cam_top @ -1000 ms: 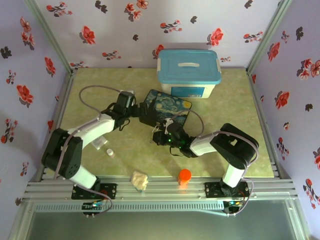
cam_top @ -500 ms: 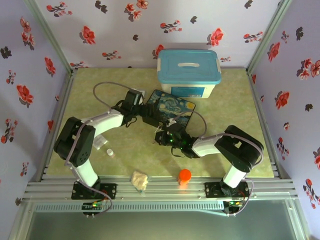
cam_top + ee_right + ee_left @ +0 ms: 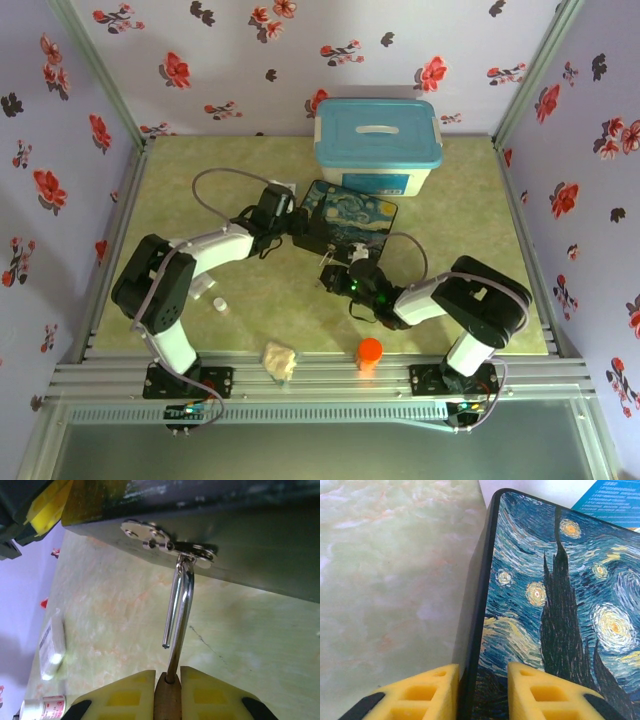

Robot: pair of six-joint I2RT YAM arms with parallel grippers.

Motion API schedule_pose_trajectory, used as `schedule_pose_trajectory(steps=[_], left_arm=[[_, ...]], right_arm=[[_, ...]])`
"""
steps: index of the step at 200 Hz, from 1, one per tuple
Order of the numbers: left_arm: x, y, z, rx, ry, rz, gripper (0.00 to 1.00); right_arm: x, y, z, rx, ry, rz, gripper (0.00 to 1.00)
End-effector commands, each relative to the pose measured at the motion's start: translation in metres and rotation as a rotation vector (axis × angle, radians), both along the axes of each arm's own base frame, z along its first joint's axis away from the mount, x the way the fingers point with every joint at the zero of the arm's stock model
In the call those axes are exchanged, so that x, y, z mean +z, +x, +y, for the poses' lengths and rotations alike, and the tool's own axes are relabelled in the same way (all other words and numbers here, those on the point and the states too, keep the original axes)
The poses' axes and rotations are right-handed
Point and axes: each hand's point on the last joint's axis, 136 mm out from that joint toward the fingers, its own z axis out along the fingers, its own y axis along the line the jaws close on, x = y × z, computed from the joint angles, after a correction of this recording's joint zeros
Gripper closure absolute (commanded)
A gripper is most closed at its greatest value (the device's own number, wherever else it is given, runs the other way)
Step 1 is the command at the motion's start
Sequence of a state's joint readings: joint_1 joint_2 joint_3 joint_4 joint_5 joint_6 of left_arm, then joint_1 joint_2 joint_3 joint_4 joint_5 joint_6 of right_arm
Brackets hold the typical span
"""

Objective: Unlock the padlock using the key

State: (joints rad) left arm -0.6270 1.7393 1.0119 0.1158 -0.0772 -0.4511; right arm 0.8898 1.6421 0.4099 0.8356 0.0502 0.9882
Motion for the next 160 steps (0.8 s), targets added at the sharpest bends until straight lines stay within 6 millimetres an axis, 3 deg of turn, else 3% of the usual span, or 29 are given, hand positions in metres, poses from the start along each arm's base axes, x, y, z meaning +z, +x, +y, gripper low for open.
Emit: schedule_pose_trajectory(steps=[1,21,82,126,160], left_arm=[[-0.102,-0.068,0.038,0.001,0.197,0.331,0.73],[-0.107,-0.076,0.034,-0.009,0.184,0.341,0.74],[-0.108,-0.103,0.005,-0.063,0.107,0.386,0.74],[-0.119,-0.119,0.002,-0.062,0.08,0.425,0.74],[-0.124,-0.125,0.0,-0.07,0.082,0.437,0.74]], right_arm=[[-0.029,-0.001,-0.038,-0.138,-0.118,0.1,0.9],[-0.024,0.003,-0.053,-0.208,-0.128,0.07,0.91],[-0.015,0.02,-0.071,-0.318,-0.144,-0.035,0.94],[-0.009,0.023,-0.084,-0.377,-0.138,-0.077,0.95],[0.0,0.03,-0.083,-0.409,-0.115,-0.082,0.96]])
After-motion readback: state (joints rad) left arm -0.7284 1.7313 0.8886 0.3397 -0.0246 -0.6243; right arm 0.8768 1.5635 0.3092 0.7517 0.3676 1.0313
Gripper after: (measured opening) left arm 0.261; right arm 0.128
